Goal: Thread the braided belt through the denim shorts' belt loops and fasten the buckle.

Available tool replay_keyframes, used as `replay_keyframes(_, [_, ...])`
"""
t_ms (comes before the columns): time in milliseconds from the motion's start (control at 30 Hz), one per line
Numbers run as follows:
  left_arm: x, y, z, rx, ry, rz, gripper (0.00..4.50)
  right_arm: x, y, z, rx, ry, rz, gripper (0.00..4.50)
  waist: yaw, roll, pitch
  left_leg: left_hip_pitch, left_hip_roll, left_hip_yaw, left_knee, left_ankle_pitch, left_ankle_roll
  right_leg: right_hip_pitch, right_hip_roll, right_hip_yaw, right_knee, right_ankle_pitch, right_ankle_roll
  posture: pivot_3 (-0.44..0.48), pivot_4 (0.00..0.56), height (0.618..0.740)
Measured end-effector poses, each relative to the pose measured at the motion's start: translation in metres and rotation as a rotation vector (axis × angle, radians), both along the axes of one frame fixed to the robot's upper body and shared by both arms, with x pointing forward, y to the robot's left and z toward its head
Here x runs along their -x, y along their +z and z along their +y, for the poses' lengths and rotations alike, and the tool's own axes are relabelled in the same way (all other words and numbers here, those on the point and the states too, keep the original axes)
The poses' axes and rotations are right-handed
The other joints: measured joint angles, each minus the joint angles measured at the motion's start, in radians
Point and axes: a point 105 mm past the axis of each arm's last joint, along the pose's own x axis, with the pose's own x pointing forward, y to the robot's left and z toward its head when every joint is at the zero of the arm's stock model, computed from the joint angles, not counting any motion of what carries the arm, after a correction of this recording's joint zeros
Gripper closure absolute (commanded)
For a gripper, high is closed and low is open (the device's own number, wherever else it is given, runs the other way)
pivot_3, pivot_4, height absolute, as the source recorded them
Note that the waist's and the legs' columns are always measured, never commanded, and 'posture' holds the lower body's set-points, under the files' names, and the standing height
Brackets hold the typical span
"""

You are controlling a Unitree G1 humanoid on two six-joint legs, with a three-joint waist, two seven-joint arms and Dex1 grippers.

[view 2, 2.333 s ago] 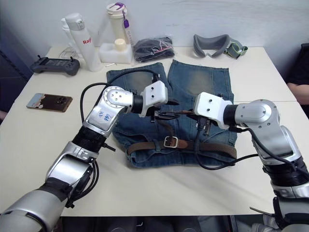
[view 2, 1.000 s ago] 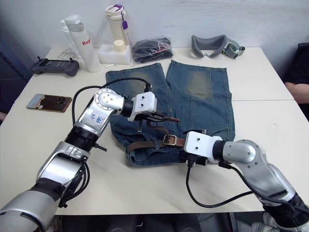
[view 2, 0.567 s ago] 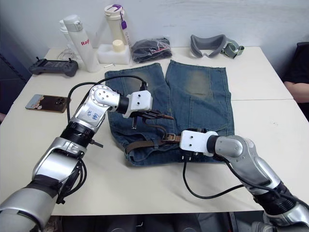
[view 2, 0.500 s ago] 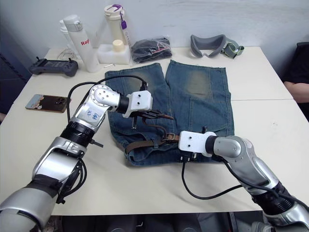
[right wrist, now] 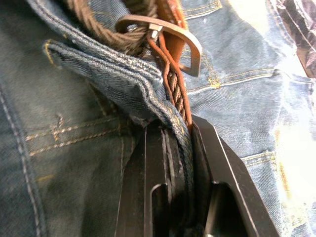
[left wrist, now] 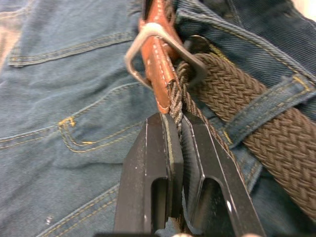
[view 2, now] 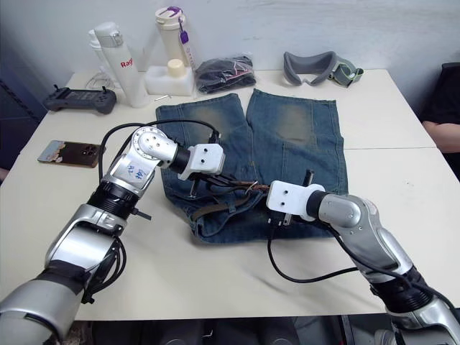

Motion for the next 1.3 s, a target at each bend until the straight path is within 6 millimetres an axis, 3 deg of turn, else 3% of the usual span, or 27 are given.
replay_keyframes(700, [-0.004, -0.003, -0.02, 0.021, -0.001, -0.043, 4.5, 0.0, -0.001, 0.007, -0.033, 0.008, 0.005, 4.45, -0.001, 0.0, 0.0, 0.0, 0.0, 0.0, 0.0, 0.0, 0.0, 0.0, 0.0, 0.0, 0.001, 0.0, 0.0, 0.0, 0.15, 0.74])
replay_keyframes(867, [-0.003, -0.003, -0.035, 0.065, 0.002, -0.027, 4.5, 0.002, -0.005, 0.007, -0.068, 0.002, 0.04, 4.45, 0.001, 0.0, 0.0, 0.0, 0.0, 0.0, 0.0, 0.0, 0.0, 0.0, 0.0, 0.0, 0.001, 0.0, 0.0, 0.0, 0.15, 0.74])
replay_keyframes(1067, [-0.001, -0.003, -0.051, 0.099, 0.007, -0.003, 4.5, 0.012, -0.012, 0.003, -0.164, -0.016, 0.166, 1.7, 0.001, 0.0, 0.0, 0.0, 0.0, 0.0, 0.0, 0.0, 0.0, 0.0, 0.0, 0.0, 0.001, 0.0, 0.0, 0.0, 0.15, 0.74])
replay_keyframes(1167, [0.0, -0.004, -0.053, 0.103, 0.011, -0.007, 4.5, 0.021, -0.015, -0.019, -0.225, -0.067, 0.282, 0.32, 0.005, 0.0, 0.0, 0.0, 0.0, 0.0, 0.0, 0.0, 0.0, 0.0, 0.0, 0.0, 0.001, 0.0, 0.0, 0.0, 0.15, 0.74])
replay_keyframes(1200, [0.0, -0.006, -0.052, 0.101, 0.017, -0.006, 4.5, 0.022, -0.015, -0.027, -0.238, -0.091, 0.303, 0.05, 0.006, 0.0, 0.0, 0.0, 0.0, 0.0, 0.0, 0.0, 0.001, 0.001, 0.0, 0.0, 0.001, 0.0, 0.0, 0.0, 0.15, 0.74])
replay_keyframes(1300, [-0.001, -0.015, -0.045, 0.093, 0.046, 0.009, 4.5, 0.03, -0.006, -0.06, -0.319, -0.166, 0.375, 0.05, 0.005, 0.0, 0.0, 0.001, 0.0, 0.0, 0.0, 0.0, 0.001, 0.001, 0.0, 0.001, 0.001, 0.0, 0.001, 0.0, 0.15, 0.74])
